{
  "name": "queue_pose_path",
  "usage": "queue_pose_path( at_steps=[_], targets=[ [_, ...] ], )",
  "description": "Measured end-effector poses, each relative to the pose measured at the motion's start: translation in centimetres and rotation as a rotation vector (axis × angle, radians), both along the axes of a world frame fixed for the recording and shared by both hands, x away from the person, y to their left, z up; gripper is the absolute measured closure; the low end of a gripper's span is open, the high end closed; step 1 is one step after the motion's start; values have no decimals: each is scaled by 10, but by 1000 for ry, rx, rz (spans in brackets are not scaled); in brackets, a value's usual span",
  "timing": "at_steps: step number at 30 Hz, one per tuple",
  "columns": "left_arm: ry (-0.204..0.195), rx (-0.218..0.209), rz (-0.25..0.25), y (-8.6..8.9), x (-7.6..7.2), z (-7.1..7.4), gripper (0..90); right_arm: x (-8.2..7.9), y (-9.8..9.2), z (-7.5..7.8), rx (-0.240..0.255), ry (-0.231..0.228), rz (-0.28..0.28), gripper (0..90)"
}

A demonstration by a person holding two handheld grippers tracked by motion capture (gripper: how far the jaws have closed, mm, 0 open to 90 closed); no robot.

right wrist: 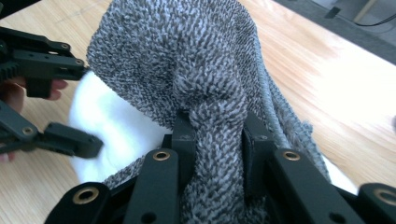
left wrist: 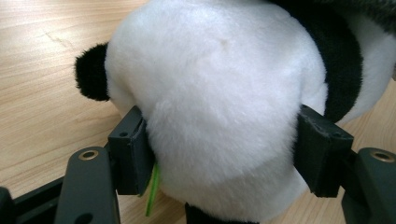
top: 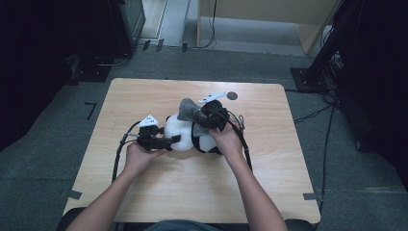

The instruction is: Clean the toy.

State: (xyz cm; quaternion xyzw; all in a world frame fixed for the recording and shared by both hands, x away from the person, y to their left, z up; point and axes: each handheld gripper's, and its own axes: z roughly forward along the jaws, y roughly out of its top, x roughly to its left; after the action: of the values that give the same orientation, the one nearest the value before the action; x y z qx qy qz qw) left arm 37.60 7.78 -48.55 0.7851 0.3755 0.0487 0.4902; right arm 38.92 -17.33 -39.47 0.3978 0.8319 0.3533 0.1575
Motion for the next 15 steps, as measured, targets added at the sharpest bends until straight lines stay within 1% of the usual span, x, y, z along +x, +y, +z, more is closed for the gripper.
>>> queue_pose_path(
  at_steps=[1,6,10,11,12,14,15],
  targets=[
    [1,0,0,0,0,0,310,0,-4,1,-1,-8,-2,728],
    [3,-2,-1,0,0,0,309,-4,-28,7,17,-13,-49,731],
    [4,-6,-8,1,0,0,307,-6,-49,6,46,-8,-84,732],
    [4,-6,-8,1,0,0,307,-6,-49,6,46,-8,-84,732],
    [2,-6,-10,1,0,0,307,-9,-61,3,73,-2,-104,731],
    [0,-12,-8,1,0,0,307,-10,-68,1,89,3,-117,731],
    [-1,-9,-10,2,0,-1,306,-11,-72,-1,99,4,-125,731]
  ],
)
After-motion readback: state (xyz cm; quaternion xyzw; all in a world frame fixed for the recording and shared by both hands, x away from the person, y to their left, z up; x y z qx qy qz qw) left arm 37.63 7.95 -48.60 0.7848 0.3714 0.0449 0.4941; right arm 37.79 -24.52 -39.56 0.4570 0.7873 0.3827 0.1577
